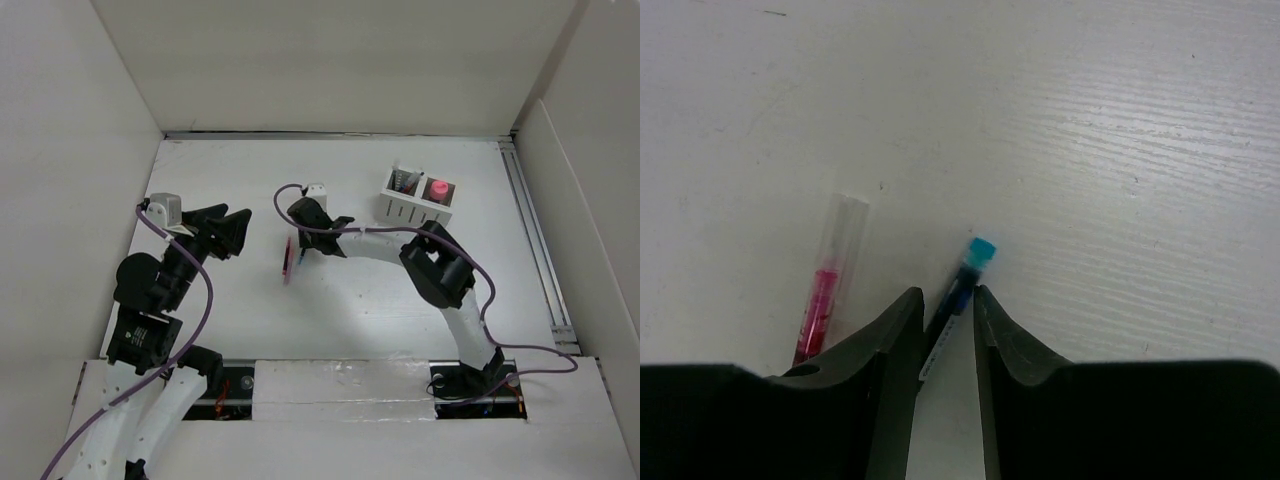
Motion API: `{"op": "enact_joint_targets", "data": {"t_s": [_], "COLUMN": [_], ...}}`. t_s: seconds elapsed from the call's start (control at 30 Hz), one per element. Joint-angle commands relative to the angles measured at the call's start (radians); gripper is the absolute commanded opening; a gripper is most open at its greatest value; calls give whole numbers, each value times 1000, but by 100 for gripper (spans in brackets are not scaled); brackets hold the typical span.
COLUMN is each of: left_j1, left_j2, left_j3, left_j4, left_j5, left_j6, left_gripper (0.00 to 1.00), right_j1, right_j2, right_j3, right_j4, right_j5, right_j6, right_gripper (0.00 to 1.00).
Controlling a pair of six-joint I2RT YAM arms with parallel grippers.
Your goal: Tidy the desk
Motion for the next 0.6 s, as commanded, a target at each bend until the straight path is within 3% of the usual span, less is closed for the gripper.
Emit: {"op": "enact_joint_targets", "data": {"t_s": [0.0,0.2,0.37,0.4,0.57], "left_j1": [-3,-3,-3,-3,-3], "left_j2": [-13,-10,-10,-10,-5], "left_j3": [6,5,5,5,5], "left_j4": [42,42,44,44,42], "left_j5": [11,10,13,10,11], "left_j6": [7,9,9,9,9], "left_gripper": [53,53,53,53,53], "right_j1": [2,2,-18,-27,-70], "right_j2": [32,57,12,6,-118], "right_j3": [66,89,8,-3,-99], "right_j4": [-49,-80,-62,-60,10], "right_j5": [21,16,4,-2,-2], "right_j6": [23,20,16,16,39], "right_gripper": [32,32,9,0,0]}}
